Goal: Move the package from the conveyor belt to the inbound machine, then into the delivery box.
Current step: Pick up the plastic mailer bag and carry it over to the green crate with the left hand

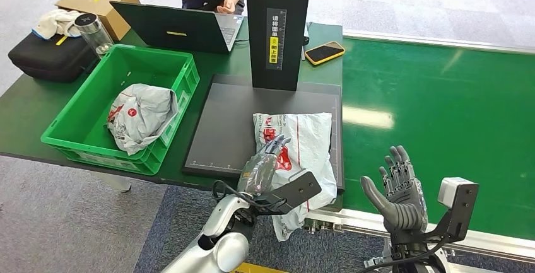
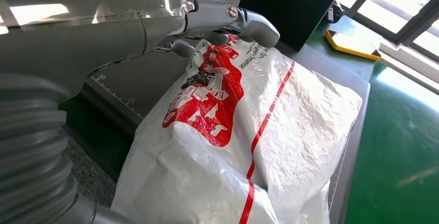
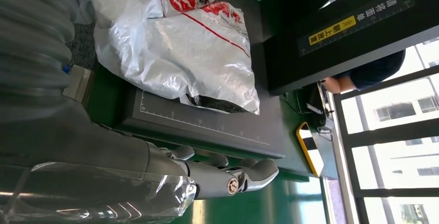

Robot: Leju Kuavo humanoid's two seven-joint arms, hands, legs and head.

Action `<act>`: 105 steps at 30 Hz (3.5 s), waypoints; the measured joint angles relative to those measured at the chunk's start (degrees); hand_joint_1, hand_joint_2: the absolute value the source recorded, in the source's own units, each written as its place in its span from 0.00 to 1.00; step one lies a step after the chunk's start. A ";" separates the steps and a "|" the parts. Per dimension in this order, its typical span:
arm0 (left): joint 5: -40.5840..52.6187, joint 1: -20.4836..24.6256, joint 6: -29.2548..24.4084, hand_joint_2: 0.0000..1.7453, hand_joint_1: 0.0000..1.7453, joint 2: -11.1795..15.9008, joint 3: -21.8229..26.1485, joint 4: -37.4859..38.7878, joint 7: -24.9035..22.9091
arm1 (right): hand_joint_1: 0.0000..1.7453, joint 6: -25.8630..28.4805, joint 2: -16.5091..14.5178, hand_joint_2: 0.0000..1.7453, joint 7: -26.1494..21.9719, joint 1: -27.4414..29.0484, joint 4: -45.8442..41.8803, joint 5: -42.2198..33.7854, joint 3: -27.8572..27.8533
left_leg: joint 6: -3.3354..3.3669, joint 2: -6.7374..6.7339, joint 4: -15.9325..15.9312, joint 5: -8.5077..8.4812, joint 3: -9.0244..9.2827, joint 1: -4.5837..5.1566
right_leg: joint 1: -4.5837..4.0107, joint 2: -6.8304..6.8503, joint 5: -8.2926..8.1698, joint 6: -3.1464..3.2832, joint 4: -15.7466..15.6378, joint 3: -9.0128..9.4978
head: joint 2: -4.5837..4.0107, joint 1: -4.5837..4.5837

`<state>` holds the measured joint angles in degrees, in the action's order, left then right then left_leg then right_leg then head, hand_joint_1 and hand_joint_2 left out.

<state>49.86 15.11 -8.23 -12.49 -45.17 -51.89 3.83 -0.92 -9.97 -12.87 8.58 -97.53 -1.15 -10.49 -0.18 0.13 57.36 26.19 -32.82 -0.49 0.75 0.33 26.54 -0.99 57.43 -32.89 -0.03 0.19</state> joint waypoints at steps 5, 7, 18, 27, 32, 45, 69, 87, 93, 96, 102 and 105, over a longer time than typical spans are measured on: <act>-1.17 -2.00 3.25 1.00 0.00 1.36 -0.08 -5.00 -0.38 | 0.00 0.05 0.37 1.00 0.00 0.01 0.03 0.01 0.04 | 0.00 0.00 0.00 0.00 -0.01 0.00 | 0.00 0.00 0.00 0.00 0.00 -0.01 | 0.00 0.01; -1.68 -3.19 4.58 1.00 0.00 2.26 -0.08 -8.54 -0.63 | 0.00 0.05 0.50 1.00 0.01 0.12 0.03 0.02 0.04 | 0.00 0.00 0.00 0.01 -0.01 0.00 | 0.00 0.00 0.01 0.01 0.00 -0.02 | -0.01 0.01; -5.03 -8.68 7.68 1.00 0.00 6.82 0.46 -27.47 -0.03 | 0.00 -0.17 0.53 1.00 0.14 2.13 -0.93 0.64 -0.36 | 0.00 0.00 0.00 0.01 -0.01 0.00 | 0.00 0.00 0.02 0.02 0.00 -0.01 | 0.00 0.00; -7.25 -11.41 11.32 1.00 0.00 9.56 1.60 -38.02 0.49 | 0.00 -1.71 0.53 1.00 0.28 2.90 -1.77 1.52 -1.13 | 0.00 0.00 0.00 0.01 0.01 0.00 | 0.00 0.00 0.02 0.02 0.00 0.01 | 0.01 0.01; -3.50 -11.41 10.60 1.00 0.00 9.35 1.57 -36.02 -1.29 | 0.00 -2.32 0.53 1.00 0.46 2.76 -1.75 1.74 -1.17 | 0.00 0.00 0.00 0.00 0.04 0.00 | 0.01 0.00 0.01 0.02 0.00 0.03 | 0.00 0.00; 2.69 -10.12 7.99 1.00 0.00 6.87 0.04 -25.02 -2.30 | 0.00 -2.33 0.51 1.00 0.70 2.47 -1.74 2.63 -1.17 | -0.01 0.00 0.00 0.01 0.03 0.00 | 0.00 0.00 0.02 0.03 0.00 0.00 | 0.00 0.00; 2.15 -4.62 9.09 1.00 0.00 4.08 -2.46 -15.60 -1.10 | 0.00 -1.78 0.51 1.00 1.40 2.04 -1.57 3.60 -0.63 | -0.01 0.00 0.00 0.01 0.03 0.00 | -0.01 0.00 0.01 0.03 0.00 0.01 | 0.00 -0.01; 0.67 1.62 9.98 1.00 0.00 1.55 -8.09 -7.98 -0.20 | 0.00 -0.26 0.61 1.00 2.10 0.80 0.53 4.27 1.62 | 0.00 0.00 0.00 0.00 0.04 0.00 | 0.00 0.00 0.00 0.02 0.00 0.01 | 0.00 -0.01; 0.82 3.07 8.57 1.00 0.00 0.74 -9.82 -3.29 -1.29 | 0.00 2.17 1.17 1.00 2.10 0.35 1.68 5.34 2.81 | -0.01 0.00 0.00 0.00 0.04 0.00 | 0.00 0.00 0.00 0.03 0.00 0.01 | 0.00 0.00; 0.62 4.00 7.61 1.00 0.00 0.19 -10.50 -0.40 -1.36 | 0.00 5.83 1.33 1.00 2.33 0.43 1.76 6.86 2.88 | 0.00 -0.02 0.00 0.00 0.04 0.00 | 0.00 -0.01 0.00 0.02 0.00 0.01 | 0.01 0.00; -0.10 4.72 7.26 1.00 0.00 -0.23 -10.84 1.90 -1.27 | 0.00 12.03 1.35 1.00 3.03 0.38 3.98 6.64 -0.79 | 0.00 -0.02 0.01 0.00 0.03 0.01 | 0.01 0.00 0.00 0.02 0.00 0.01 | 0.01 0.00; -0.35 4.83 7.07 1.00 0.00 -0.30 -10.84 2.44 -1.27 | 0.00 12.49 1.36 1.00 2.84 0.00 6.11 6.55 -2.95 | 0.00 -0.02 0.01 0.00 0.04 0.01 | 0.00 0.00 0.00 0.02 0.00 0.00 | 0.00 -0.01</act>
<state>49.51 19.94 -1.16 -12.78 -56.00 -49.45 2.56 11.56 -8.61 -10.03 8.58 -91.42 5.40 -13.44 -0.18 0.11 57.36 26.19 -32.79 -0.49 0.75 0.33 26.54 -0.96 57.43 -32.88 -0.03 0.18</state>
